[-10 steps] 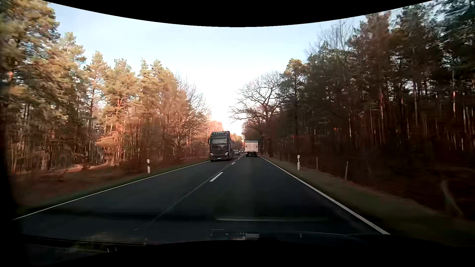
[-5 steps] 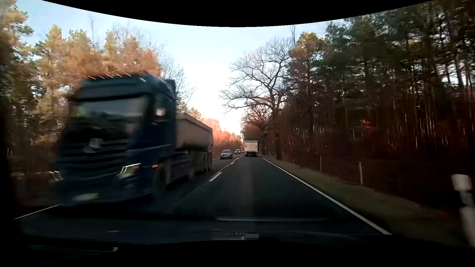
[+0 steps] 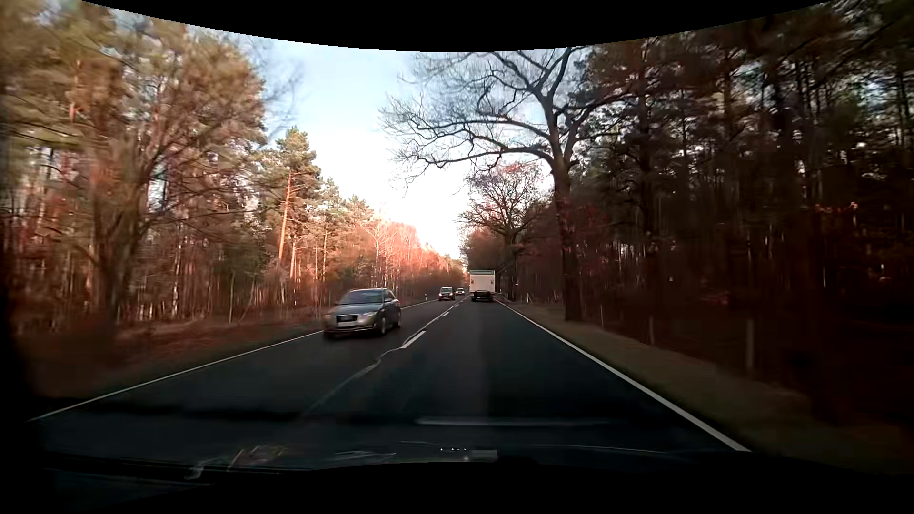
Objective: Follow the waypoints while adhering to traffic rules and regulations
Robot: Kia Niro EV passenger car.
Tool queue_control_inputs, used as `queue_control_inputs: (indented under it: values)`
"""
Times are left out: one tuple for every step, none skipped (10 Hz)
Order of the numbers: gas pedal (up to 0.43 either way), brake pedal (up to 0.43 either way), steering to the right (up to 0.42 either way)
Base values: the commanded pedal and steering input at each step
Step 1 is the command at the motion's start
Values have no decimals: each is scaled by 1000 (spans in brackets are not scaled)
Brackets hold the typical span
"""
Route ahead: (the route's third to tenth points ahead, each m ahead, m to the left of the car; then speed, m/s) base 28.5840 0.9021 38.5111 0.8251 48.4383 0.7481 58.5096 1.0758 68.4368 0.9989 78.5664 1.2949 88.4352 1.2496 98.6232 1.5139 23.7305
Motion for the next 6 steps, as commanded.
queue_control_inputs:
  values:
    - [130, 0, -2]
    - [130, 0, -3]
    - [130, 0, -3]
    - [130, 0, -3]
    - [118, 0, -3]
    - [118, 0, -3]
